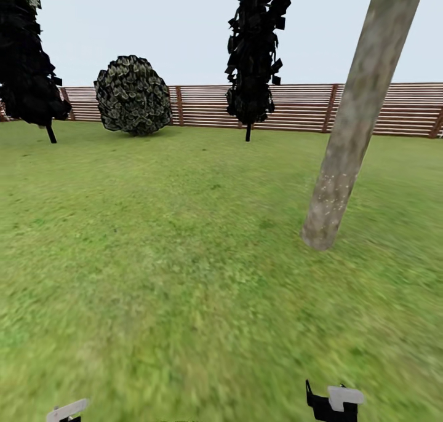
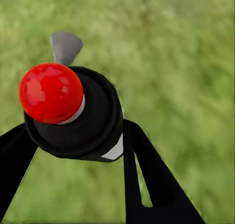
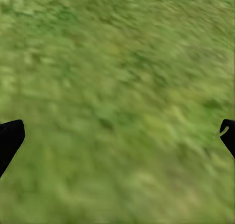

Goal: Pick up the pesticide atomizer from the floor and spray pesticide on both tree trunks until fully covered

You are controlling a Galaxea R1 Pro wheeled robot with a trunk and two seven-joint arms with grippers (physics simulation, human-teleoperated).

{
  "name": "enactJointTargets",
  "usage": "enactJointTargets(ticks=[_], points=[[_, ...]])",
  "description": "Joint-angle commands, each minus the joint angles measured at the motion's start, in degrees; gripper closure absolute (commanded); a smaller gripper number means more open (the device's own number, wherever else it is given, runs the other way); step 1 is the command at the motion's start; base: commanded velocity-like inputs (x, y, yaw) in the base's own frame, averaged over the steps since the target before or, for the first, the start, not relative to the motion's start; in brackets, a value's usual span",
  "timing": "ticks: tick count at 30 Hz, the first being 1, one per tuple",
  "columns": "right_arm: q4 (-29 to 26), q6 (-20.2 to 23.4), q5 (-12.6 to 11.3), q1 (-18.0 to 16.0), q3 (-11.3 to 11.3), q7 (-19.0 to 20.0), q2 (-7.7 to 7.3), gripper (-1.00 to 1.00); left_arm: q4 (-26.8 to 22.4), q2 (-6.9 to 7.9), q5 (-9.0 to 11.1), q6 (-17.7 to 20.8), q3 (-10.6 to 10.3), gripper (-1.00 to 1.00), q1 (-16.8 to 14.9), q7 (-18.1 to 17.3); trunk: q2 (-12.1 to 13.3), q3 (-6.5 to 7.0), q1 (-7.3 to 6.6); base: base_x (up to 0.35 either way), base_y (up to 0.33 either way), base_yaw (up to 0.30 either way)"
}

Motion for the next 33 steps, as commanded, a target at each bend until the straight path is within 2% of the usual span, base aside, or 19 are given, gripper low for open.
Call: enactJointTargets(ticks=[1, 14, 33], points=[[0.1, -0.2, 0.6, 0.0, -0.3, -0.3, -0.02, -1.00, 0.0, -0.01, -0.1, -0.2, 0.3, 1.00, -0.1, 0.0, 0.0, -0.05, -0.01, 0.000, 0.000, 0.280], [0.1, -0.2, 0.6, 0.0, -0.3, -0.3, 0.03, -1.00, 0.1, 0.10, -0.2, 0.3, 0.3, 1.00, -0.1, 0.1, 0.0, -0.05, -0.01, 0.014, 0.013, 0.280], [0.1, -0.2, 0.6, 0.0, -0.3, -0.3, 0.00, -1.00, 0.1, 0.25, 0.0, 0.4, 0.4, 1.00, -0.1, 0.3, 0.0, -0.05, -0.01, 0.040, 0.294, 0.280]])
